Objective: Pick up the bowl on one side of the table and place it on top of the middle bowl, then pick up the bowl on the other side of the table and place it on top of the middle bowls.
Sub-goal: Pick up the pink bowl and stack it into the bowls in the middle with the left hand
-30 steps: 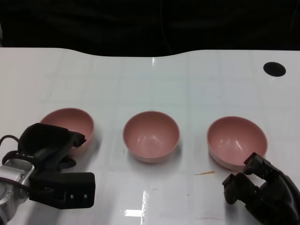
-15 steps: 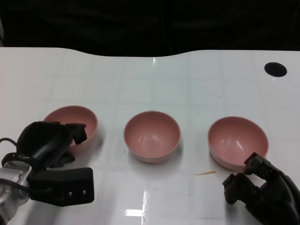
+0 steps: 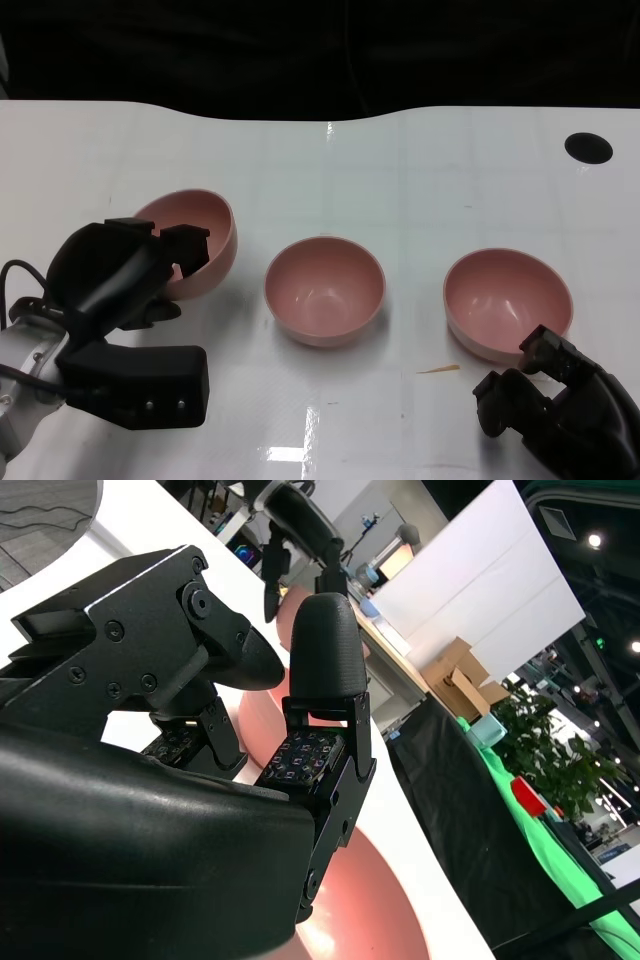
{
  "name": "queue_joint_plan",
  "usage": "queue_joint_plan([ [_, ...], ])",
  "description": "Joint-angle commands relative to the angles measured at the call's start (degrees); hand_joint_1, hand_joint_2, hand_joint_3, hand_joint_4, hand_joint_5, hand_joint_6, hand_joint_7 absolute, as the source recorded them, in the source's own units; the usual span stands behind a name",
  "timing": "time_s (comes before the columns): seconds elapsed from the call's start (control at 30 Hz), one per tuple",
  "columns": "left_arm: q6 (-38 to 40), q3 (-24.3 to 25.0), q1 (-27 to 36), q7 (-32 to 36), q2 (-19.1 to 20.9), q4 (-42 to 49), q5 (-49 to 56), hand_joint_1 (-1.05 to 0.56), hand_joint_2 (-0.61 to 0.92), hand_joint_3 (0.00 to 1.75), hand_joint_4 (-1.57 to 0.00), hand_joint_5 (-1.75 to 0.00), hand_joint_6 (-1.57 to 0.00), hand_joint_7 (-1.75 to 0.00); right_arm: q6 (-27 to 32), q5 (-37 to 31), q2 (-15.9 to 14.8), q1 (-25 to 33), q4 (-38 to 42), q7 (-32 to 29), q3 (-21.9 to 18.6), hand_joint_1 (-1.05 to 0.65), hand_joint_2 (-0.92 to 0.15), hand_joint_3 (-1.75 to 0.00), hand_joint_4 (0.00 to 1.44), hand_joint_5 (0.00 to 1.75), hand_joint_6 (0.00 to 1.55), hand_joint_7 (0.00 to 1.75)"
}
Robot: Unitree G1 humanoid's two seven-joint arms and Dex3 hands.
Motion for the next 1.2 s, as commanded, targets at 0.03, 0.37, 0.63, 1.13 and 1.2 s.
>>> queue_joint_plan([
  [0.03,0.75,0.76,1.54,-1.33,1.16,-1.02,-0.31,0.05,0.90,0.06,-0.73,-1.68,-0.74,-1.40,0.22,0.67,-1.04,0.01,0.12,0.23,-0.70,-0.04,-0.50,-1.17,0.87,1.74,0.91,1.33],
  [0.37,0.84,4.85,3.09,-13.14,4.95,-16.62,-5.00,0.08,0.91,0.04,-0.75,-1.69,-0.80,-1.39,-0.31,0.49,-1.67,-0.24,0.88,1.58,-0.78,-0.05,-0.49,-1.19,0.87,1.73,0.89,1.35],
  [0.63,2.00,6.55,4.08,-16.72,4.96,-20.58,-4.96,0.09,0.89,0.02,-0.79,-1.62,-0.90,-1.21,-0.43,0.63,-1.58,-0.53,1.58,2.17,-1.13,-0.04,-0.47,-1.20,0.88,1.70,0.90,1.33],
  [1.13,-3.98,7.63,-2.69,-25.29,7.49,-23.10,-6.45,0.02,0.91,0.03,-0.74,-1.74,-0.74,-1.48,-0.71,-0.44,-1.47,-0.56,1.49,1.52,-1.15,-0.06,-0.48,-1.21,0.87,1.74,0.91,1.33],
  [1.2,-3.87,7.63,-3.35,-26.25,7.37,-23.36,-6.60,0.02,0.90,0.03,-0.74,-1.75,-0.72,-1.53,-1.00,-0.51,-1.44,-0.57,1.61,1.70,-1.14,-0.06,-0.48,-1.22,0.87,1.75,0.90,1.33],
])
